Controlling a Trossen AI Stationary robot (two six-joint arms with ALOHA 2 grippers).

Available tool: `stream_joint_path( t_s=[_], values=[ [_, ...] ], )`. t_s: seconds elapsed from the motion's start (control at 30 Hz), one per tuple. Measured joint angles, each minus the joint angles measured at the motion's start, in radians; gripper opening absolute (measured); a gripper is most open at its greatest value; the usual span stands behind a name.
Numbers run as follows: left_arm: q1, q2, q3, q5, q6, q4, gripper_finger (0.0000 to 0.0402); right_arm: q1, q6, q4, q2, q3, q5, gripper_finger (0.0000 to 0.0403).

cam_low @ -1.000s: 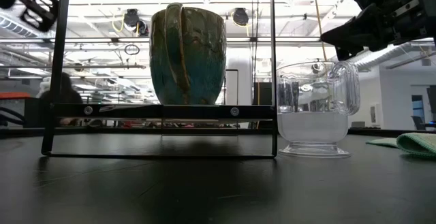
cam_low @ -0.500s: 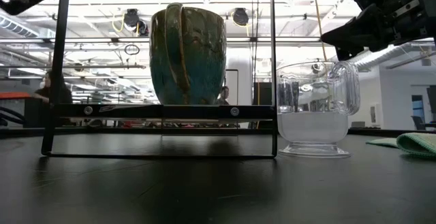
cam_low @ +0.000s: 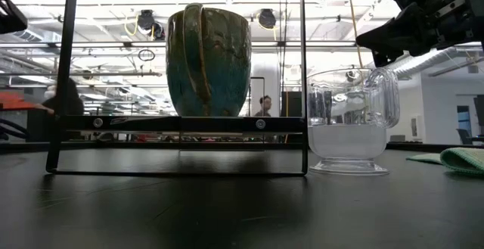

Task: Stack small to large cups/mugs on shelf
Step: Put the orange mug on the shelf

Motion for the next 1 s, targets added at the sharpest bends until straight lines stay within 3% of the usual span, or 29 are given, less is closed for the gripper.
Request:
stream_joint_path(
  t_s=[0.23, 1.0],
  values=[
    [0.021, 0.024, 0.0, 0.046, 0.0, -0.006, 0.0198, 0.0, 0.01, 0.001, 0.0, 0.0, 0.0, 0.0],
    [0.033, 0.111, 0.0, 0.037, 0.06, -0.032, 0.0194, 0.001, 0.01, 0.0, 0.0, 0.0, 0.0, 0.0]
  ],
)
